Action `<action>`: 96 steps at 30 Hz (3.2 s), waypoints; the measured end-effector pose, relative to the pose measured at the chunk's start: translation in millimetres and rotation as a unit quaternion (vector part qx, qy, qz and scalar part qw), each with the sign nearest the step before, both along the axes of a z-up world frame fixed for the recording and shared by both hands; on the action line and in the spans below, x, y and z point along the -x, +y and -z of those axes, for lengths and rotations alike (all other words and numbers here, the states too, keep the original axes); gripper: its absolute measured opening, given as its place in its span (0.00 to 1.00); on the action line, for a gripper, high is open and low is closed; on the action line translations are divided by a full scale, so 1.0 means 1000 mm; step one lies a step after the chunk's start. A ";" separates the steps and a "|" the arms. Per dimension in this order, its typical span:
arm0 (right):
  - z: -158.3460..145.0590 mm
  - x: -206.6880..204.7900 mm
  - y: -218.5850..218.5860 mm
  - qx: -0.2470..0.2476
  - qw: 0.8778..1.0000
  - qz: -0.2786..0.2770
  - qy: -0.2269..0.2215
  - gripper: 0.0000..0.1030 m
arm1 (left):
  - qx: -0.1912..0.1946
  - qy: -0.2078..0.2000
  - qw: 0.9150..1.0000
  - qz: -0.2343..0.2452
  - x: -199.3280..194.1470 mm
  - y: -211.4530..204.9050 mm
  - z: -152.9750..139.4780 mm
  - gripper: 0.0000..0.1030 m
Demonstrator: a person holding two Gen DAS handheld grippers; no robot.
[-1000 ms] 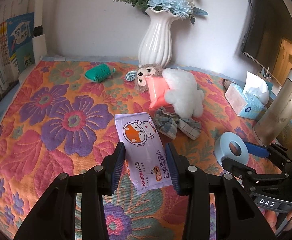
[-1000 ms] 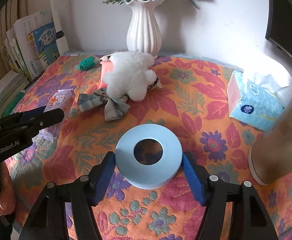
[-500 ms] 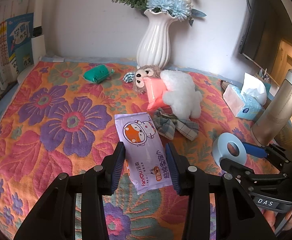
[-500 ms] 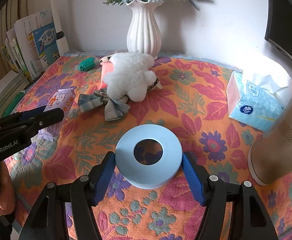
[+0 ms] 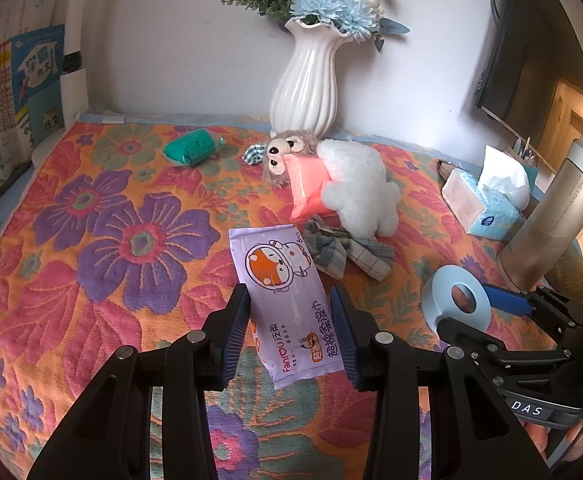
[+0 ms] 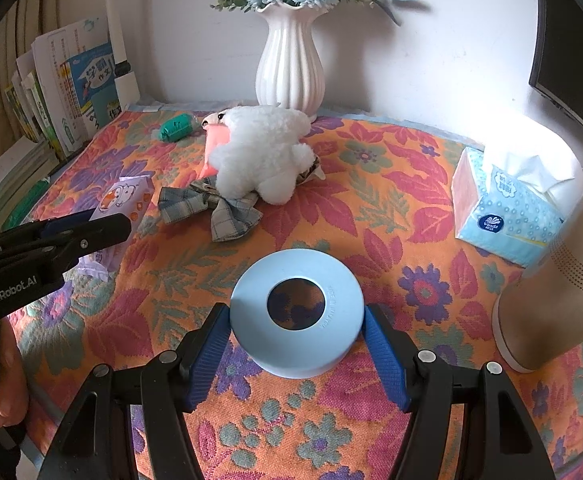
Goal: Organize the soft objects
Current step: 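Carry tape roll and wipes pack to the round table and release both, then move both grippers back over the bed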
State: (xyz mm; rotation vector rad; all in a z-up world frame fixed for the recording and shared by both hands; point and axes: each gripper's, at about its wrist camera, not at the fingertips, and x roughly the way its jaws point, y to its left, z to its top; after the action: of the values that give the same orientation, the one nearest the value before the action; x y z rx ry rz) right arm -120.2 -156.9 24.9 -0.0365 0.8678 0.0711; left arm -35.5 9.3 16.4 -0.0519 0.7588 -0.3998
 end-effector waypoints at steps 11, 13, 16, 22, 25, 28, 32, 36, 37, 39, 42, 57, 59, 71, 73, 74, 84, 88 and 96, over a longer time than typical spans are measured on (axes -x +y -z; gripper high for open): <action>-0.025 0.064 -0.049 -0.068 0.997 0.026 0.009 0.64 | 0.050 0.007 0.996 0.079 0.033 -0.015 -0.016 0.37; -0.034 0.083 -0.068 -0.078 0.996 0.042 0.008 0.64 | 0.052 0.003 0.993 0.104 0.047 -0.029 -0.024 0.37; -0.051 0.112 -0.102 -0.075 0.995 0.072 0.008 0.64 | 0.058 -0.004 0.987 0.148 0.067 -0.053 -0.038 0.37; -0.083 0.158 -0.169 -0.085 0.987 0.138 -0.023 0.64 | 0.050 -0.029 0.969 0.242 0.110 -0.121 -0.063 0.37; -0.103 0.169 -0.209 -0.092 0.977 0.182 -0.055 0.64 | 0.054 -0.042 0.955 0.288 0.127 -0.164 -0.078 0.37; -0.118 0.169 -0.246 -0.090 0.968 0.221 -0.079 0.64 | 0.064 -0.053 0.943 0.324 0.138 -0.211 -0.094 0.37; -0.129 0.158 -0.292 -0.100 0.954 0.265 -0.097 0.64 | 0.060 -0.059 0.932 0.352 0.138 -0.280 -0.106 0.37; -0.126 0.140 -0.343 -0.118 0.938 0.312 -0.089 0.64 | 0.044 -0.059 0.935 0.348 0.121 -0.334 -0.100 0.37; -0.123 0.132 -0.357 -0.123 0.934 0.325 -0.084 0.64 | 0.041 -0.056 0.937 0.343 0.116 -0.345 -0.097 0.37; -0.118 0.118 -0.376 -0.131 0.929 0.338 -0.078 0.64 | 0.034 -0.050 0.940 0.335 0.103 -0.367 -0.090 0.37; -0.107 0.098 -0.403 -0.145 0.918 0.363 -0.066 0.64 | 0.015 -0.046 0.946 0.322 0.083 -0.395 -0.080 0.37; -0.109 0.128 -0.394 -0.147 0.926 0.340 -0.076 0.66 | 0.001 -0.085 0.931 0.356 0.112 -0.392 -0.083 0.84; -0.117 0.142 -0.375 -0.134 0.932 0.325 -0.084 0.67 | -0.002 -0.100 0.926 0.365 0.128 -0.378 -0.090 0.84; -0.134 0.164 -0.210 -0.087 0.987 0.108 -0.079 0.67 | -0.036 -0.134 0.951 0.277 0.148 -0.209 -0.103 0.84; -0.136 0.155 -0.181 -0.085 0.990 0.076 -0.077 0.67 | -0.046 -0.139 0.961 0.237 0.139 -0.177 -0.104 0.84; -0.137 0.145 -0.159 -0.083 0.993 0.048 -0.075 0.67 | -0.052 -0.142 0.965 0.212 0.133 -0.160 -0.104 0.84; -0.083 0.042 -0.003 -0.016 0.998 -0.060 -0.016 0.67 | -0.109 -0.102 0.989 0.003 0.040 -0.037 -0.067 0.84; -0.050 -0.001 0.026 0.020 0.999 -0.047 -0.019 0.67 | -0.108 -0.076 0.991 -0.025 0.010 -0.012 -0.032 0.84; -0.005 -0.039 0.013 -0.011 1.000 -0.008 0.000 0.67 | -0.032 -0.034 0.996 -0.070 -0.008 0.024 -0.010 0.84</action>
State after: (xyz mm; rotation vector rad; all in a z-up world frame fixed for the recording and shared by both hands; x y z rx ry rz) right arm -81.1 -143.8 29.5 -0.0233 0.8659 0.0947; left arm -27.6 33.8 26.6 -0.0303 0.6956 -0.2433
